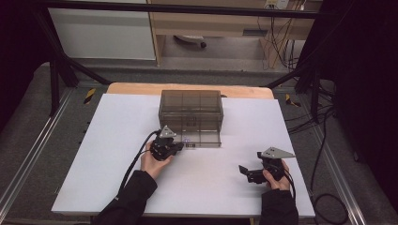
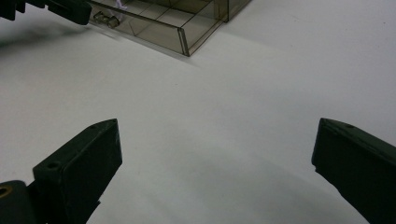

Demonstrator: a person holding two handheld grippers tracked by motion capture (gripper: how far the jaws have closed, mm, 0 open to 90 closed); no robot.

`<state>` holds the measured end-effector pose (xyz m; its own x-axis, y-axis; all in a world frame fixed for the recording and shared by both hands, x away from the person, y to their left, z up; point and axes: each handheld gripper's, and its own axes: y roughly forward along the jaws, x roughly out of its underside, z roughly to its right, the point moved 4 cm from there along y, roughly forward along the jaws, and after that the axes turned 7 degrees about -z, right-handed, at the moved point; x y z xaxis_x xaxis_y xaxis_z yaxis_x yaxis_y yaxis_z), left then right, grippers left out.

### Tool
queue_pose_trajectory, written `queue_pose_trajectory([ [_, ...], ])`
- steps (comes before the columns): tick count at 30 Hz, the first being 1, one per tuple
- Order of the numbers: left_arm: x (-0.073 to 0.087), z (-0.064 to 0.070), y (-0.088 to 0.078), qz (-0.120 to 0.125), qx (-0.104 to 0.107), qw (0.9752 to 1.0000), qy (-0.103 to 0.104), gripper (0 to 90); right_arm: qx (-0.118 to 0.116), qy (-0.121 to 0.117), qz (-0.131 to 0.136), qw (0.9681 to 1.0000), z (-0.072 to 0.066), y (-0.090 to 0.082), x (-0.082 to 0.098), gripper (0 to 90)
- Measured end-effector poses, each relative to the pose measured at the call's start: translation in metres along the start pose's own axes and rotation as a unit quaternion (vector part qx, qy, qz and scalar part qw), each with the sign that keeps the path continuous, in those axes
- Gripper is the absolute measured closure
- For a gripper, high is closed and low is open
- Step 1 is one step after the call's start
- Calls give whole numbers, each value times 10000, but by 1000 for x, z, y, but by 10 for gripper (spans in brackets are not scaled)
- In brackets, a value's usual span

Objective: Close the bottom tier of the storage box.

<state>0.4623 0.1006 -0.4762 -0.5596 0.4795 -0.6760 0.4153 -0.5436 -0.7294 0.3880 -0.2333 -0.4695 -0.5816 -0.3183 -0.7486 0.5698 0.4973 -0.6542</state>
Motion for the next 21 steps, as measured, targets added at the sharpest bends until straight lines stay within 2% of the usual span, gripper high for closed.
queue_pose_trajectory([
  [21, -3, -2, 2, 43, -86, 9999, 46, 896, 1, 1, -1, 10000, 0, 0, 0, 21],
])
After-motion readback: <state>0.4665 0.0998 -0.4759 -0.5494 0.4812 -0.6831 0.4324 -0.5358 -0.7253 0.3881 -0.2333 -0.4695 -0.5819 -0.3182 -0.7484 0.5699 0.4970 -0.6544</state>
